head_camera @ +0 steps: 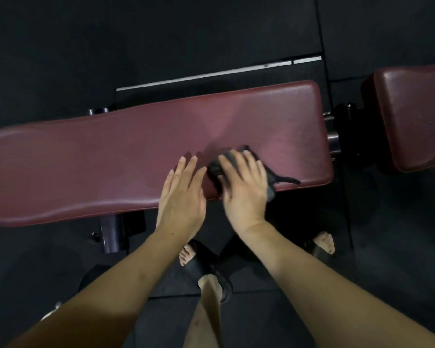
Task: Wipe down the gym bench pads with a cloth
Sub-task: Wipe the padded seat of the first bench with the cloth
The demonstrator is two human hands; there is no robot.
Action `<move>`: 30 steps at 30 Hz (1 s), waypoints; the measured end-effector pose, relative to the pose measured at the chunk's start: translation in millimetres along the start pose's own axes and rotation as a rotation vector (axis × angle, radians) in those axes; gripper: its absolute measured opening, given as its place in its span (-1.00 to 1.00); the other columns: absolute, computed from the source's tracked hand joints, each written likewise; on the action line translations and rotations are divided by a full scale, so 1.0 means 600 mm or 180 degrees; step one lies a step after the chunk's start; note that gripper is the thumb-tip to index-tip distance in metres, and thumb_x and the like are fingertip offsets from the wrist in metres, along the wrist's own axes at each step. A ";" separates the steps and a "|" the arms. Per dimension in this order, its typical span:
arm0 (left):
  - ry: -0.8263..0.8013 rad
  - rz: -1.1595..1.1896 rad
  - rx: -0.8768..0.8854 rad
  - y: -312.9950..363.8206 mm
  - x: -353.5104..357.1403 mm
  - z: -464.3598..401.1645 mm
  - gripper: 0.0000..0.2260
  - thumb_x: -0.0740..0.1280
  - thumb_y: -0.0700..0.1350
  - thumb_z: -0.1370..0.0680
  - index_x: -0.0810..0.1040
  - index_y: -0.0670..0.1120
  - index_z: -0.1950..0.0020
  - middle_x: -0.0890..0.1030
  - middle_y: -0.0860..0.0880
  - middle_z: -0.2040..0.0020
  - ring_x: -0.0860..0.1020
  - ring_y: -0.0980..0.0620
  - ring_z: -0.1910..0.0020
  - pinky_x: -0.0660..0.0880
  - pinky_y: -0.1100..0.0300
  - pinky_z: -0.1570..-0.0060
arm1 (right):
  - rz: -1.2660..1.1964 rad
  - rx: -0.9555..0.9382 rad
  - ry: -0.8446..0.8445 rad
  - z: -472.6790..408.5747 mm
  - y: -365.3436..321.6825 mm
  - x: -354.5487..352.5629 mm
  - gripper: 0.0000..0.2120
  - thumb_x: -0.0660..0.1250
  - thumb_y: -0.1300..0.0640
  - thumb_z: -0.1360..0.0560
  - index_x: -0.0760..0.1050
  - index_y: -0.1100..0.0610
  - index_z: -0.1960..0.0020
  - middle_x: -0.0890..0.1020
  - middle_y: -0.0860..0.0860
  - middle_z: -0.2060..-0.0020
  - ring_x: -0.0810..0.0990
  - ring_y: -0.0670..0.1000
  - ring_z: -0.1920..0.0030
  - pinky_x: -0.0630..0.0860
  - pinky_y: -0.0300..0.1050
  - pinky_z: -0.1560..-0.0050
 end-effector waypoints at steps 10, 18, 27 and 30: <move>-0.0079 -0.0008 0.0212 0.058 0.016 -0.017 -0.52 0.20 -0.14 -0.66 0.30 -0.12 -0.60 0.18 -0.10 -0.65 -0.02 -0.08 -0.67 0.11 -0.13 -0.60 | 0.0154 0.0048 -0.0048 0.017 0.234 -0.108 -0.62 0.22 0.04 -0.71 0.48 0.10 -0.49 0.48 0.09 -0.48 0.35 0.19 -0.55 0.35 0.24 -0.48; 0.0101 0.0044 0.0442 0.135 0.032 -0.102 -0.53 0.20 -0.17 -0.65 0.32 -0.12 -0.59 0.20 -0.12 -0.65 0.01 -0.11 -0.67 0.07 -0.12 -0.62 | -0.0525 0.1086 0.0189 -0.208 0.249 -0.098 -0.59 0.26 0.05 -0.68 0.46 0.05 -0.51 0.41 0.04 -0.54 0.33 0.09 -0.56 0.28 0.02 -0.55; 0.0127 -0.0049 0.0366 0.165 0.012 -0.145 -0.53 0.18 -0.14 -0.67 0.30 -0.11 -0.60 0.19 -0.10 -0.65 0.00 -0.10 -0.67 0.06 -0.09 -0.62 | -0.0750 0.1012 0.0007 -0.071 0.261 -0.141 -0.59 0.31 0.03 -0.68 0.46 0.03 -0.51 0.39 0.03 -0.56 0.37 0.04 -0.54 0.30 -0.10 -0.52; 0.0121 -0.0024 0.0370 0.166 0.014 -0.151 -0.53 0.19 -0.15 -0.67 0.31 -0.12 -0.59 0.19 -0.10 -0.65 0.01 -0.10 -0.67 0.06 -0.10 -0.62 | -0.0767 0.1084 -0.0225 -0.037 0.266 -0.143 -0.58 0.33 0.03 -0.66 0.45 0.01 -0.51 0.35 0.01 -0.58 0.37 0.04 -0.54 0.36 -0.02 -0.48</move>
Point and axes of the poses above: each hand's wrist, its own z-axis away from the middle knuckle, its own x-axis out of the palm, y = z × x, the point moved 2 cm from there along -z, towards the middle knuckle
